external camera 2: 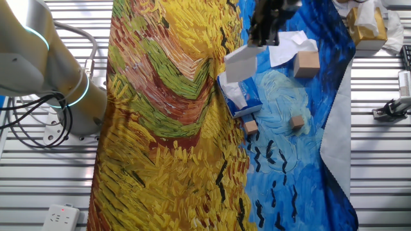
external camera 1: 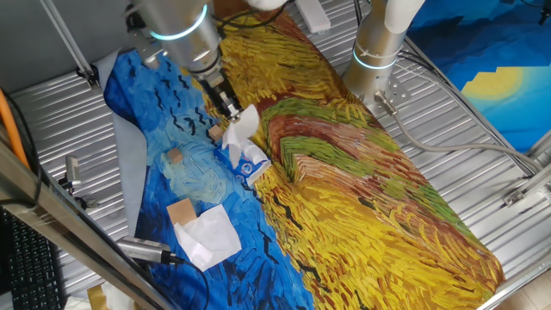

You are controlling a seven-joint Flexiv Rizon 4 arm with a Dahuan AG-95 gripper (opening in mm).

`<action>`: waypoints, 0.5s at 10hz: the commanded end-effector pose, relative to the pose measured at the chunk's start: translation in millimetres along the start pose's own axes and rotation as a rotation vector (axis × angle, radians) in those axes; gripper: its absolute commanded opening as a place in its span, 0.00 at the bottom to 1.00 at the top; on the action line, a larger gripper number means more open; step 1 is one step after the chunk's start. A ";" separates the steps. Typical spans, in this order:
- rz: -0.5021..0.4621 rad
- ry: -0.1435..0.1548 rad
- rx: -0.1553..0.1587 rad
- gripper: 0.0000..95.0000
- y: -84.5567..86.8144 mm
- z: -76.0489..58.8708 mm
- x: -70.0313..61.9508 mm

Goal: Pull out a napkin

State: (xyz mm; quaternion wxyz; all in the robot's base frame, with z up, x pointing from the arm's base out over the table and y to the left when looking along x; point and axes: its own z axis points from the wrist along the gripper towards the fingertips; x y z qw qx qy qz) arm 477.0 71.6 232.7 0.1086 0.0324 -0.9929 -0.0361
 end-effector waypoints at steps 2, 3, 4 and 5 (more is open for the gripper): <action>-0.018 -0.005 -0.001 0.00 -3.0 6.3 -13.3; -0.019 -0.005 -0.001 0.00 -1.6 6.5 -16.0; -0.015 -0.004 0.000 0.00 3.1 8.0 -22.4; -0.007 -0.002 0.012 0.00 9.1 14.2 -31.6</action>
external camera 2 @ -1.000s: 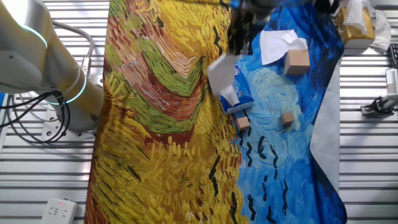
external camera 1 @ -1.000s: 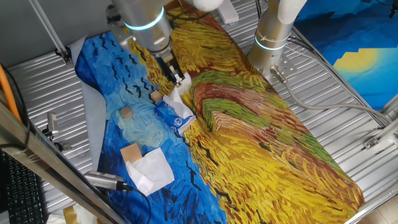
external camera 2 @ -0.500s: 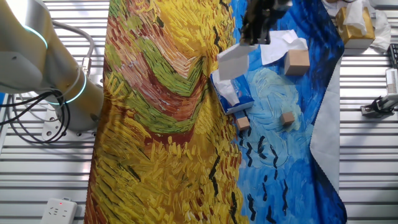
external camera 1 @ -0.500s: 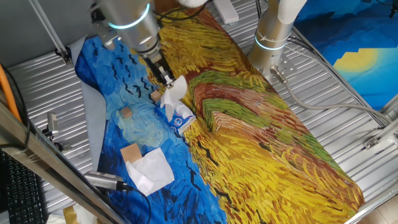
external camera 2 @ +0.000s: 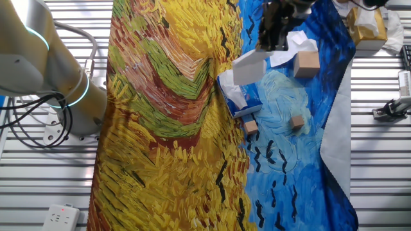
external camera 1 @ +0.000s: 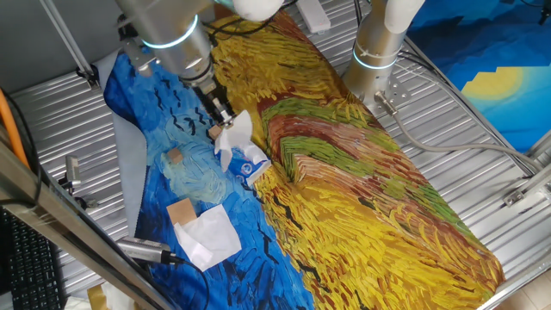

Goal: Pull out a napkin

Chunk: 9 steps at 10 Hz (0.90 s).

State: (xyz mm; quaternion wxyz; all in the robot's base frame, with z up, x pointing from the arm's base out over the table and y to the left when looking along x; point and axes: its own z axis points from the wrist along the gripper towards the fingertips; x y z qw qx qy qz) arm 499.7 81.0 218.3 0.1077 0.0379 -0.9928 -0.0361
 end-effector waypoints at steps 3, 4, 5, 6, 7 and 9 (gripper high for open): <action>0.006 0.001 0.011 0.00 6.7 14.6 -28.0; 0.012 0.005 0.009 0.00 9.3 14.6 -33.8; 0.024 0.006 0.008 0.00 15.6 15.6 -39.2; 0.036 0.006 0.012 0.00 22.8 18.4 -42.0; 0.044 0.005 0.015 0.00 27.6 22.0 -44.4; 0.056 0.001 0.014 0.00 34.3 28.8 -51.4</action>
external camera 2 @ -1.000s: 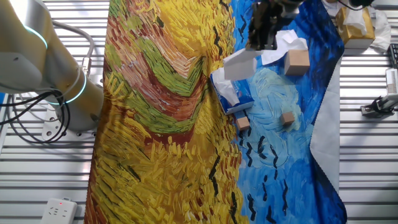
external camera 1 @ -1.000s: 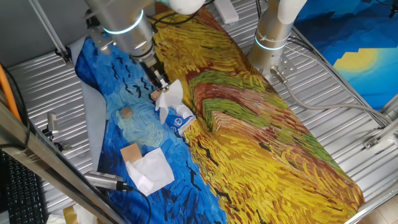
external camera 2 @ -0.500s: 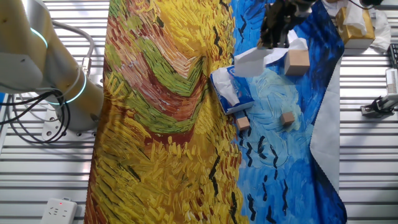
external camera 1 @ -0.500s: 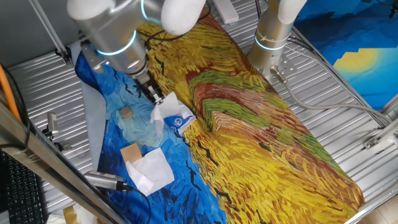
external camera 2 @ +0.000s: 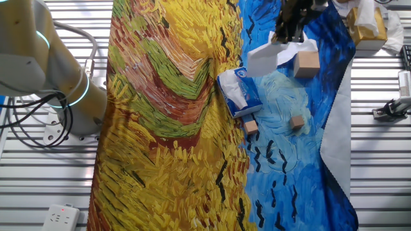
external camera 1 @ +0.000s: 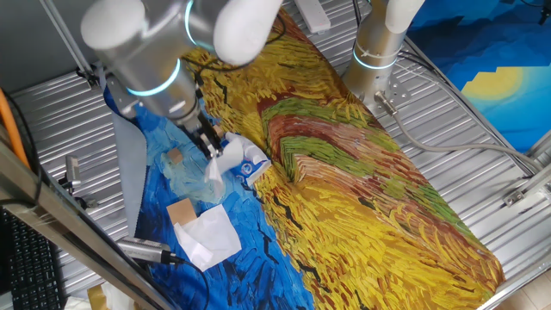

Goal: Pull out a napkin

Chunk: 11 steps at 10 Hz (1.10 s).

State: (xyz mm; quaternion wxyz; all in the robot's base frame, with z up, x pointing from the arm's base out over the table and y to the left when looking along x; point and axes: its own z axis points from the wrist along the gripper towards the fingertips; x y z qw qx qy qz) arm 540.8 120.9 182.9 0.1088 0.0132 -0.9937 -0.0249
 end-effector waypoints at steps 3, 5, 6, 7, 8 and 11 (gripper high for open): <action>0.020 -0.003 -0.003 0.00 13.1 1.2 -9.0; 0.032 -0.004 -0.005 0.00 23.8 -5.5 -16.4; 0.035 -0.004 -0.006 0.00 27.0 -7.6 -19.3; 0.035 -0.005 -0.006 0.00 31.4 -11.5 -21.8; 0.033 -0.007 -0.006 0.00 35.5 -15.3 -23.8; 0.026 -0.008 -0.010 0.00 44.7 -20.4 -29.4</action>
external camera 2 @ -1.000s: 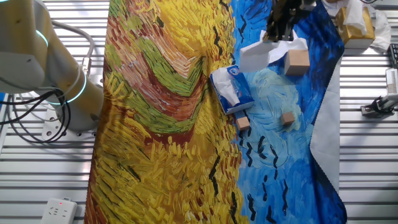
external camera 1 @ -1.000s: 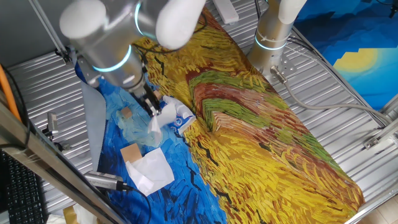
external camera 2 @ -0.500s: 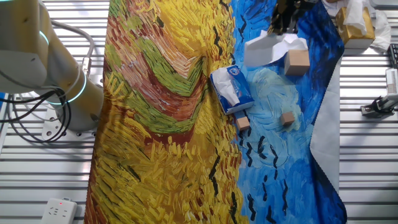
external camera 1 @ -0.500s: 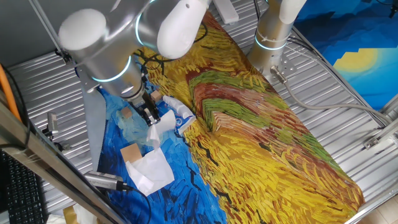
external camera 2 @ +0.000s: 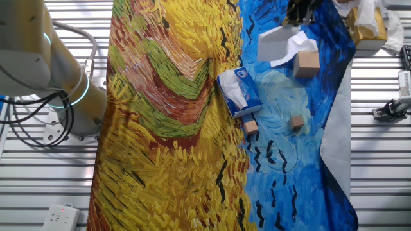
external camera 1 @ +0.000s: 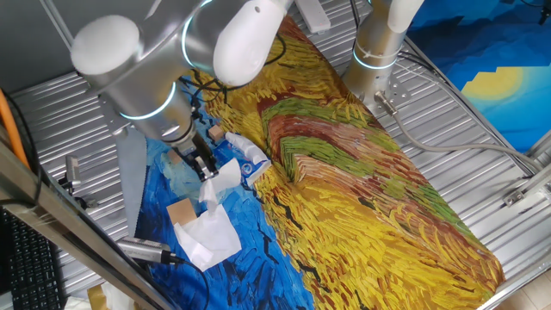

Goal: Pull out a napkin

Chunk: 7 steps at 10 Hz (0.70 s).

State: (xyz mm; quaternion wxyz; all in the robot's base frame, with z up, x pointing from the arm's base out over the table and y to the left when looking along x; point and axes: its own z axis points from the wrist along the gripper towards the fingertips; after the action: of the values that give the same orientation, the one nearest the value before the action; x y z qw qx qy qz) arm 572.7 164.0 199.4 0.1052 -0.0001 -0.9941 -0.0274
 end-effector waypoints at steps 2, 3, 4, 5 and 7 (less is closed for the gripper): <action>0.002 -0.005 -0.004 0.00 6.7 4.8 -5.7; 0.008 -0.006 -0.003 0.00 9.6 6.7 -8.0; 0.014 -0.009 -0.003 0.00 15.0 9.2 -12.0; 0.014 -0.014 -0.005 0.00 16.8 11.0 -12.1; 0.022 -0.017 -0.002 0.00 22.8 14.8 -10.4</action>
State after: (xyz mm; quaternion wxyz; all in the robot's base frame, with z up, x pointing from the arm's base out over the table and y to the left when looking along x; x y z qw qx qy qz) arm 581.2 189.4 182.9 0.0969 -0.0135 -0.9949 -0.0262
